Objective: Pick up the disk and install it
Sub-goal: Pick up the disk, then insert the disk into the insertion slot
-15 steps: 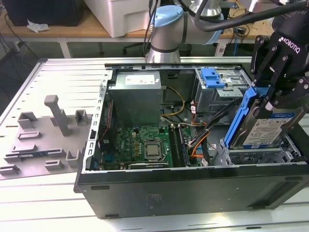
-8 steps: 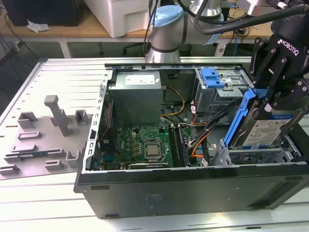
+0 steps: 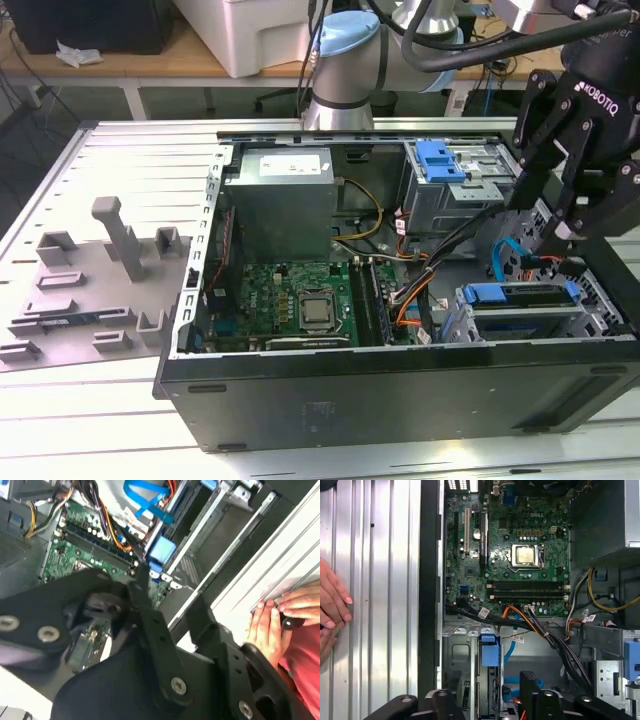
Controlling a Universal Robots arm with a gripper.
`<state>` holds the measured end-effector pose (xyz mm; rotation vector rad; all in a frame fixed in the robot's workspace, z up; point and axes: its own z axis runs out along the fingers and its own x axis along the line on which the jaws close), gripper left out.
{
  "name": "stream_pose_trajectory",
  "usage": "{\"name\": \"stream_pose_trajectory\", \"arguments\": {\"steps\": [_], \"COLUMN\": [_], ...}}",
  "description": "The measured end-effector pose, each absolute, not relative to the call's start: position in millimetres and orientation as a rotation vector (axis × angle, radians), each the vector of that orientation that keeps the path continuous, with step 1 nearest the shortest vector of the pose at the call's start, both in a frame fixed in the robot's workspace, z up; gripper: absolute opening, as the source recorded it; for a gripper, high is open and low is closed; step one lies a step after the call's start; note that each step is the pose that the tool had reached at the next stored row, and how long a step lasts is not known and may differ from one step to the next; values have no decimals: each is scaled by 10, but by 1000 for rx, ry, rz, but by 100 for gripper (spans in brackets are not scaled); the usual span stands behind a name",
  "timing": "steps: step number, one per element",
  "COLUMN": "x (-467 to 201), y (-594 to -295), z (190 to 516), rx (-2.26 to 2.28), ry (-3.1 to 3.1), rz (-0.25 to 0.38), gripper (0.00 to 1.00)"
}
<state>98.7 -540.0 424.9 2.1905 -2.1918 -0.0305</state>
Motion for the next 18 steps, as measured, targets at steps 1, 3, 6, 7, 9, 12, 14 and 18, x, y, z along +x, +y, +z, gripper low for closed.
{"name": "stream_pose_trajectory", "arguments": {"steps": [1, 3, 6, 7, 9, 12, 14, 18], "x": [987, 987, 987, 987, 987, 987, 987, 987], "y": [-5400, -5400, -5400, -5400, -5400, -5400, -5400, -5400], "z": [4249, 4249, 4248, 4248, 4247, 4239, 4239, 4238], "rx": [2191, 2191, 2191, 2191, 2191, 2191, 2191, 2191], "ry": [-2192, -2192, -2192, -2192, -2192, -2192, -2192, -2192], "rz": [-31, -30, -30, -30, -30, -30, -30, -30], "gripper": [62, 62, 68, 68, 68, 68, 68, 68]}}
